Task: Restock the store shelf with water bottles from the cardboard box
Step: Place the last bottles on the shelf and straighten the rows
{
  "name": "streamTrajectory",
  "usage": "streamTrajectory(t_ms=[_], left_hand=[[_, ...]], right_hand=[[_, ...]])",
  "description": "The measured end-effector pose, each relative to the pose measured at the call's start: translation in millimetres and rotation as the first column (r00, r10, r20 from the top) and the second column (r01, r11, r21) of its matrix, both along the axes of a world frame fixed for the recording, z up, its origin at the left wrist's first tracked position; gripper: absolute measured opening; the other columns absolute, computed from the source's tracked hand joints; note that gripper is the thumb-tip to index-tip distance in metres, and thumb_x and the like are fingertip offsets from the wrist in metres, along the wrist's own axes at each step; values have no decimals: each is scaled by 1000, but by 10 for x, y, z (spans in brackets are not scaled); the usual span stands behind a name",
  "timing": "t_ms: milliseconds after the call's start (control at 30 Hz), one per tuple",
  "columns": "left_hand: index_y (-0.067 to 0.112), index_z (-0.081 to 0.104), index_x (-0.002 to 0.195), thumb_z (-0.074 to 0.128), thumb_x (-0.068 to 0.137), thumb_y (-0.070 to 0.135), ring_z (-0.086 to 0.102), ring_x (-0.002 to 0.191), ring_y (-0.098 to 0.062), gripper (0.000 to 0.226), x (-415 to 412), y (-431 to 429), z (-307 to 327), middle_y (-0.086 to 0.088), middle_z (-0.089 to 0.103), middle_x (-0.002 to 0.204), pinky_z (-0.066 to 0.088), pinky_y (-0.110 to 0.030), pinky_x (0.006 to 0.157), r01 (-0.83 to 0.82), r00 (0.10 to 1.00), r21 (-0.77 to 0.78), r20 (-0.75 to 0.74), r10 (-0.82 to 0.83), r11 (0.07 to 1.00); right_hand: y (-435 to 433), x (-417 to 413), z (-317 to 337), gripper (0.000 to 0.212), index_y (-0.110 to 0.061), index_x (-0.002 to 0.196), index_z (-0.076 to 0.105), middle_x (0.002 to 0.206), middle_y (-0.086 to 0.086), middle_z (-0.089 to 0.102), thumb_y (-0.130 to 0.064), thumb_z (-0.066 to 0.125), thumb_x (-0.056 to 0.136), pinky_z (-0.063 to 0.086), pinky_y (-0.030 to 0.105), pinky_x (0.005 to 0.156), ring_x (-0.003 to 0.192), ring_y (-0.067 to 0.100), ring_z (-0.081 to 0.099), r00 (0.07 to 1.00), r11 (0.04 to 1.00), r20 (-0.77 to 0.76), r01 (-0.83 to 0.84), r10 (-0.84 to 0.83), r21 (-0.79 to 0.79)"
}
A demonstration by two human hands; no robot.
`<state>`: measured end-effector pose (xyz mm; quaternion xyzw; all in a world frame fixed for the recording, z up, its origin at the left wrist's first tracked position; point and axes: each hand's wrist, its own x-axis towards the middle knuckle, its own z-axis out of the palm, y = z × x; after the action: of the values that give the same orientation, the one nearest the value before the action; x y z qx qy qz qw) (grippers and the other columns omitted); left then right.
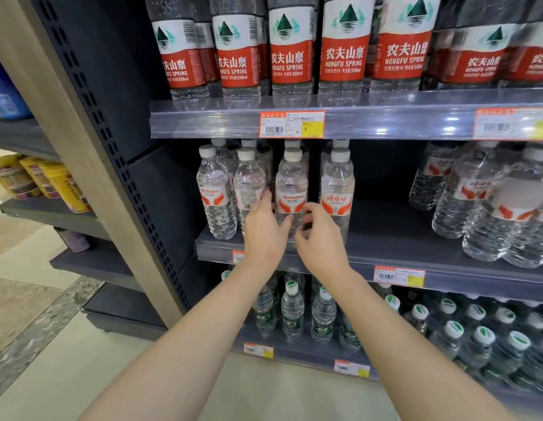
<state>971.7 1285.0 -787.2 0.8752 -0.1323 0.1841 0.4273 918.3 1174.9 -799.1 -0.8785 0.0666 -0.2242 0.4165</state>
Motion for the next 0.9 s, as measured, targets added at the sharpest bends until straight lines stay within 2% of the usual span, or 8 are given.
streamTrajectory(t_ms=[100,233,300,433,500,633,733,900], left_hand=[[13,58,141,73,93,16,65,94,-21,51,27,16,-46,-8,56,117,54,-40,98,33,999,55,-11,-33,998],[13,53,151,66,95,2,61,83,-3,58,-58,93,-78,3,45,125,47,-12,96,107,994,-43,-24,-108,993],[13,58,148,64,96,4,64,92,-5,53,-63,142,-111,7,55,124,53,-22,96,127,992,-61,5,-127,990],[20,51,154,61,103,14,63,87,9,53,-79,189,-121,13,65,114,51,-10,82,162,985,-85,-51,-166,983],[22,49,155,62,103,15,66,92,5,54,-81,196,-117,19,62,110,58,-20,86,165,983,-134,-62,-174,977],[20,32,165,65,103,14,67,99,4,70,-79,194,-92,20,59,118,47,-1,83,137,985,-191,-78,-155,972],[17,29,166,64,105,17,68,99,-2,70,-64,215,-72,15,64,119,46,1,78,134,988,-147,-50,-143,980],[14,37,162,60,107,18,67,96,-9,60,-9,273,-23,4,70,110,49,-6,83,165,986,-24,-18,-166,986]], right_hand=[[111,69,-41,63,-20,150,36,134,7,57,-13,60,93,54,50,90,115,30,62,999,1000,-39,11,-12,-22],[144,90,-54,68,-24,153,35,133,4,62,-13,61,91,54,45,94,115,26,63,1000,996,-7,22,-22,84],[137,65,-46,70,-23,155,35,129,-2,63,-10,64,92,51,33,90,107,18,63,1000,990,1,3,-3,143],[115,37,-39,71,-23,152,37,123,-11,61,-23,74,92,49,29,85,106,14,64,1000,973,19,-1,-4,231],[120,36,-35,70,-23,151,39,116,-14,57,-28,75,91,51,30,83,104,16,66,999,970,27,19,-26,242],[137,60,-32,68,-20,147,42,128,-2,66,-31,77,90,55,35,87,110,19,66,995,969,48,73,-87,234],[160,101,10,57,-19,134,46,115,1,71,-34,78,89,58,44,82,104,24,69,990,975,46,120,-130,187],[173,129,24,52,-19,130,49,101,-13,60,-33,78,90,52,34,79,97,16,65,990,968,74,96,-116,232]])
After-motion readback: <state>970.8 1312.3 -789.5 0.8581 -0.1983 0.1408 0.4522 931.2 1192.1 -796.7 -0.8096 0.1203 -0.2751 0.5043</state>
